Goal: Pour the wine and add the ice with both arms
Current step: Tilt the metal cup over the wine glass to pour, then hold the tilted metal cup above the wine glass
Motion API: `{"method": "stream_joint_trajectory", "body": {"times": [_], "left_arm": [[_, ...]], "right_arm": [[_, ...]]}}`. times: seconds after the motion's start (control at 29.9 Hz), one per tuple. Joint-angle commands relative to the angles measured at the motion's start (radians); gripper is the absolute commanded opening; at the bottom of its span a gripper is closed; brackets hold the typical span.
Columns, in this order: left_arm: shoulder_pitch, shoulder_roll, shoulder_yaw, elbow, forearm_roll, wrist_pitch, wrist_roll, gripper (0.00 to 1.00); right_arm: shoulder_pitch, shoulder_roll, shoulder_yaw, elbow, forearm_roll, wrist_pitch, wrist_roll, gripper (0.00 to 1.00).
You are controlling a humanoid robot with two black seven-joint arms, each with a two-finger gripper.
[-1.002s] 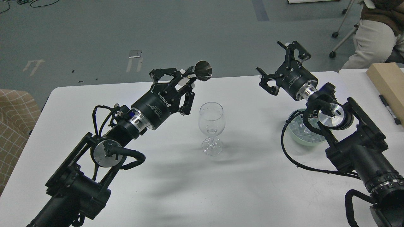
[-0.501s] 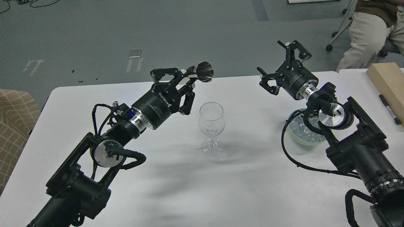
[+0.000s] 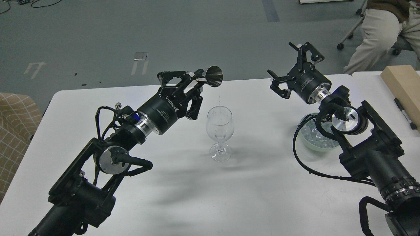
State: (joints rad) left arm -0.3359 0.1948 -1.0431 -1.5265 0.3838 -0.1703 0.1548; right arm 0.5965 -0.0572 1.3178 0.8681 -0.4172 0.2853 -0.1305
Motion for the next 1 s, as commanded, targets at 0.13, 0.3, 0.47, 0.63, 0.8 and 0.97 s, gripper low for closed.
{"method": "stream_joint_trajectory", "body": {"times": [0.13,0.3,0.47,0.63,0.8,0.97], "left_arm": [[0.0,0.002,-0.001,-0.006,0.018,0.0,-0.001,0.04],[0.001,0.0,0.0,-0.014,0.036,0.0,-0.001,0.04],[0.001,0.0,0.0,-0.017,0.047,0.002,-0.001,0.04],[0.001,0.002,-0.001,-0.017,0.061,0.0,-0.003,0.04],[0.001,0.002,-0.002,-0.017,0.084,0.0,-0.003,0.03],[0.001,0.002,-0.002,-0.017,0.089,0.0,-0.003,0.04]], "right_arm": [[0.0,0.0,0.0,0.0,0.0,-0.002,0.0,1.0],[0.003,0.0,0.0,0.0,0.0,-0.002,0.0,1.0],[0.003,-0.001,0.0,0.0,0.0,0.0,0.0,1.0],[0.003,-0.001,0.0,0.0,0.0,-0.002,0.0,1.0],[0.003,0.0,0.0,0.0,0.0,0.0,0.0,1.0],[0.003,0.0,0.0,0.0,0.0,-0.001,0.0,1.0]]}}
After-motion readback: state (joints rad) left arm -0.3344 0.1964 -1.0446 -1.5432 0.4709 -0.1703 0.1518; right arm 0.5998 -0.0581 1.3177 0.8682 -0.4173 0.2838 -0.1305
